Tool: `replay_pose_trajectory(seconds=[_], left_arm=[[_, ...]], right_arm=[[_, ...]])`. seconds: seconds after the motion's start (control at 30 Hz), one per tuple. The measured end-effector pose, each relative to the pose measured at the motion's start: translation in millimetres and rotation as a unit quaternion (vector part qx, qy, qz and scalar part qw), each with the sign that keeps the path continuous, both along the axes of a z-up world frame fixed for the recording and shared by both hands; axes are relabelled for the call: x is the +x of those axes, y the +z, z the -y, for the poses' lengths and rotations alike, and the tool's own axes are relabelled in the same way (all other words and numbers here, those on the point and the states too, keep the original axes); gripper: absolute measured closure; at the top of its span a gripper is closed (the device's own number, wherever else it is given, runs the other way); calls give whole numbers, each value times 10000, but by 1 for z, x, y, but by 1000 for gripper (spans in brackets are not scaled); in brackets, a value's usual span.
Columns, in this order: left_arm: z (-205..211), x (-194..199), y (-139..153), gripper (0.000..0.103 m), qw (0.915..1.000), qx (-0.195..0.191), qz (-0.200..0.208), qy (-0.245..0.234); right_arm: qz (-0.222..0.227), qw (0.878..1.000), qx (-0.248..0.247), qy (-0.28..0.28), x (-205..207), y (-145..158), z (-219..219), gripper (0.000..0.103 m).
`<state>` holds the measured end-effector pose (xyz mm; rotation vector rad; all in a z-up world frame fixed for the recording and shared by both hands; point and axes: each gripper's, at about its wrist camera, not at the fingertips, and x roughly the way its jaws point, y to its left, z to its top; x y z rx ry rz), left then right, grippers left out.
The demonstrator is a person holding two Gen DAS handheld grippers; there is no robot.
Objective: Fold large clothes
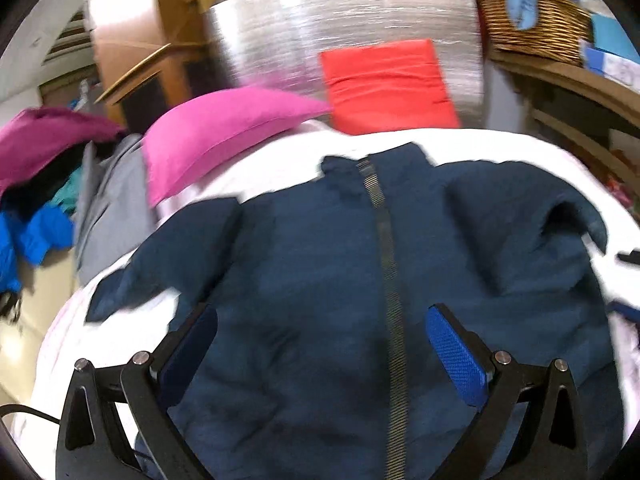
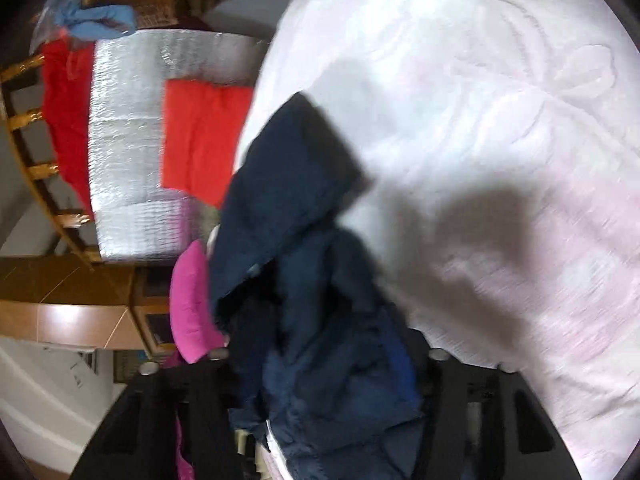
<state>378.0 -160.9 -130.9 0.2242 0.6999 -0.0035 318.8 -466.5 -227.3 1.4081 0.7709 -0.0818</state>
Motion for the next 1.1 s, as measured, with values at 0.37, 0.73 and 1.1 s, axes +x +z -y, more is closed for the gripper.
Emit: replay_pose_trajectory(seconds=[0.37,0.73,1.1], left_arm=[[148,40,5,0,9842,1570,77,-813],[208,59,-17,42,9548,2638,311,-1336],[151,63,22,94,9923,660,-113,-1043]], right_arm=[[-113,9953,928,-245,-9,-33,41,51],[-30,9911,1245,-462,-29,-39,84,51],[44,9934,1120,-263,-9,-30,77,52]])
